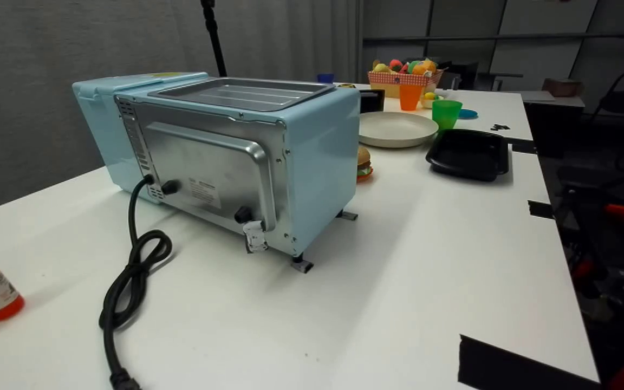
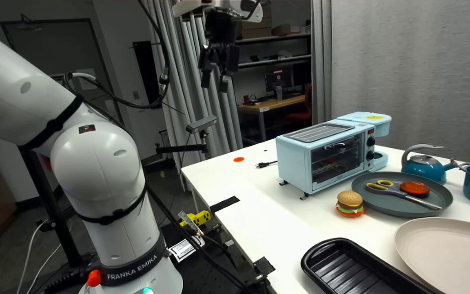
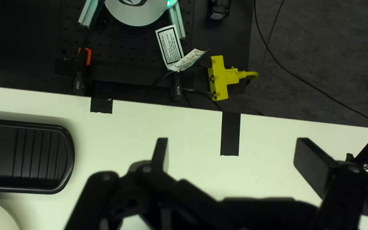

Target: Pick the green cup and pour the potato fries on the plate

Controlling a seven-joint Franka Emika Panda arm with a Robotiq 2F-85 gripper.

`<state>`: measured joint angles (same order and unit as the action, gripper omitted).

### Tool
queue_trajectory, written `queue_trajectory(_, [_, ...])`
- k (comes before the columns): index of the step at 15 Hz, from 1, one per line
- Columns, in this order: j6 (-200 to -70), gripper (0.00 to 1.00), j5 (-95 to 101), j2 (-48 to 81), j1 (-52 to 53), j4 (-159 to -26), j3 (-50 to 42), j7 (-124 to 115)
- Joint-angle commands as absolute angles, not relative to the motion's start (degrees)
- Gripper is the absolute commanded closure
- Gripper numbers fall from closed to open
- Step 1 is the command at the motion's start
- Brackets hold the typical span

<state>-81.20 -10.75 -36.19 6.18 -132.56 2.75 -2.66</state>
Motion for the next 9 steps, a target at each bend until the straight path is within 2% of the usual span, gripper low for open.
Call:
queue_trajectory(1, [-83.7, 0.00, -9.0, -34.9, 3.3, -132.8, 1.5, -0.9])
queue_trajectory(9, [-93.4, 0.00, -2.1, -30.1, -3.8, -134.2, -5.5, 1.3])
